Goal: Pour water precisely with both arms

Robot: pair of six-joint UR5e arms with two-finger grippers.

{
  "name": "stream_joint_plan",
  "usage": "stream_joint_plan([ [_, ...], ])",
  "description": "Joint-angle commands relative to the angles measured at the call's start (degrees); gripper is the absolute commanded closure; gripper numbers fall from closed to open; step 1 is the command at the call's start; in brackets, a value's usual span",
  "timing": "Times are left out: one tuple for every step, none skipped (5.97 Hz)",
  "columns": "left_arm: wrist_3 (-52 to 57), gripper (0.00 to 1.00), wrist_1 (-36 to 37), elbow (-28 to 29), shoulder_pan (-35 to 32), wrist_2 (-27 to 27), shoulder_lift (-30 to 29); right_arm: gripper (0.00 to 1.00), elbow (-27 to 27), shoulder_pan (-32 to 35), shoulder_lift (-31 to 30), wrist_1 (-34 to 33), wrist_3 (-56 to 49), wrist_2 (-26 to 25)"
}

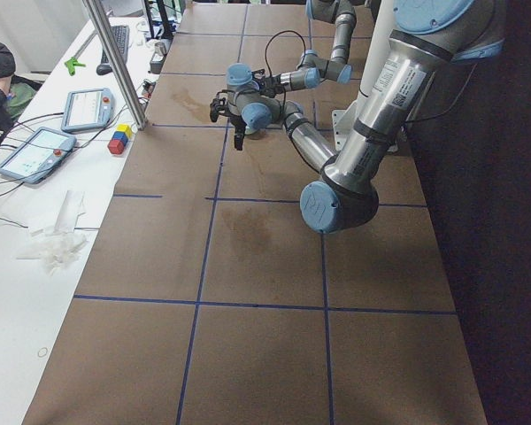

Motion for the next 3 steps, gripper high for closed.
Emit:
stream_joint_plan([
  [0.01,0.0,0.0,0.0,-0.05,0.0,0.0,1.0,0.0,0.0,0.07,0.0,-0.31,-0.09],
  [0.01,0.0,0.0,0.0,-0.05,-0.09,0.0,1.0,0.0,0.0,-0.02,0.0,-0.4,-0.09],
  [0.01,0.0,0.0,0.0,-0.05,-0.09,0.09,1.0,0.0,0.0,0.07,-0.09,-1.01,-0.44],
])
